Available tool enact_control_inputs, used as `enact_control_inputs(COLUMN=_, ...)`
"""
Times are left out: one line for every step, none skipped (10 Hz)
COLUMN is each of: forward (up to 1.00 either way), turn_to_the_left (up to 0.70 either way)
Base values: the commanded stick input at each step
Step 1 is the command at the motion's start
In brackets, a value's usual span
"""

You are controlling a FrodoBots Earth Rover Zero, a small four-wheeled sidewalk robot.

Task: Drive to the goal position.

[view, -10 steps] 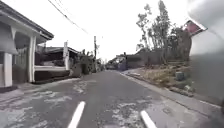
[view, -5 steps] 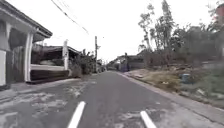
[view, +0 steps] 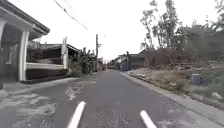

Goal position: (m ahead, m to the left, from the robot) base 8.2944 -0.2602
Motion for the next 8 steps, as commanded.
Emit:
enact_control_inputs(forward=0.85, turn_to_the_left=0.0)
enact_control_inputs(forward=0.85, turn_to_the_left=0.0)
enact_control_inputs(forward=0.85, turn_to_the_left=0.0)
enact_control_inputs(forward=0.85, turn_to_the_left=0.0)
enact_control_inputs(forward=0.85, turn_to_the_left=0.0)
enact_control_inputs(forward=0.85, turn_to_the_left=-0.34)
enact_control_inputs(forward=0.85, turn_to_the_left=-0.34)
enact_control_inputs(forward=0.85, turn_to_the_left=-0.34)
